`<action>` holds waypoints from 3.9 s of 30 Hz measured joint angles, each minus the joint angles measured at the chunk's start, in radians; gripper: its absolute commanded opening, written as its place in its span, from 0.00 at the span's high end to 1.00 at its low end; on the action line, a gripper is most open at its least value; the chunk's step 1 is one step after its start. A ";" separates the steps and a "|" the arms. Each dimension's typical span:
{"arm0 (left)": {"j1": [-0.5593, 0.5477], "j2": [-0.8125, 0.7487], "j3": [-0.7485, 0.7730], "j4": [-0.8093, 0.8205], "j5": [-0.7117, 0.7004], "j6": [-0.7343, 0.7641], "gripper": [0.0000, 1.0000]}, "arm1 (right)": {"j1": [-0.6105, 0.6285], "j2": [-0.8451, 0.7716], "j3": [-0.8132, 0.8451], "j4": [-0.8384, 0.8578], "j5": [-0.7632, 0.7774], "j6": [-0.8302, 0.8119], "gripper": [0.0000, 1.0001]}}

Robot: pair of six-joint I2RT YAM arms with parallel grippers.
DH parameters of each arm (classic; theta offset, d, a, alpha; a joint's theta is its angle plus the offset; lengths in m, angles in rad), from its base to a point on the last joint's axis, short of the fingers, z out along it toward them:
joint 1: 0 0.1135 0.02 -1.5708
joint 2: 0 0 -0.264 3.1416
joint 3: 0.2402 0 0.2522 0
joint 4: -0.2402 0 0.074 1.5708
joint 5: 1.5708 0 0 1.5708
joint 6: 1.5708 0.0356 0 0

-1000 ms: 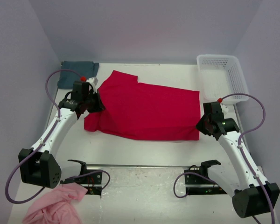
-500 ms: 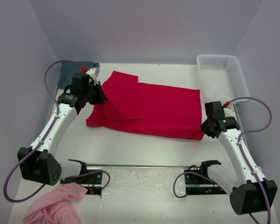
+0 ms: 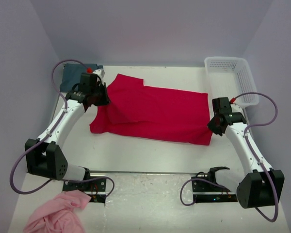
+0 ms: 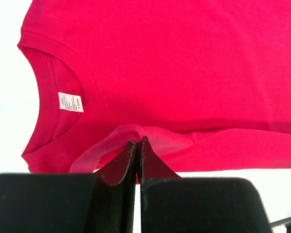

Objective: Fold and stack the t-shirts
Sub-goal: Grap the side of the flattened tshirt closest away from the robot with both arms, then fold the flattened tshirt in 1/3 of the way

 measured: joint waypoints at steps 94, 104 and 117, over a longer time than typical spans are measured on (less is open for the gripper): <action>0.159 0.286 -0.193 -0.031 -0.218 -0.102 1.00 | 0.328 0.691 0.200 0.332 -0.352 -0.147 1.00; 0.177 0.370 -0.114 -0.090 -0.313 -0.114 1.00 | 0.329 0.666 0.163 0.356 -0.335 -0.025 1.00; 0.227 0.515 0.058 -0.263 -0.505 -0.219 1.00 | 0.331 0.610 0.072 0.437 -0.362 0.085 1.00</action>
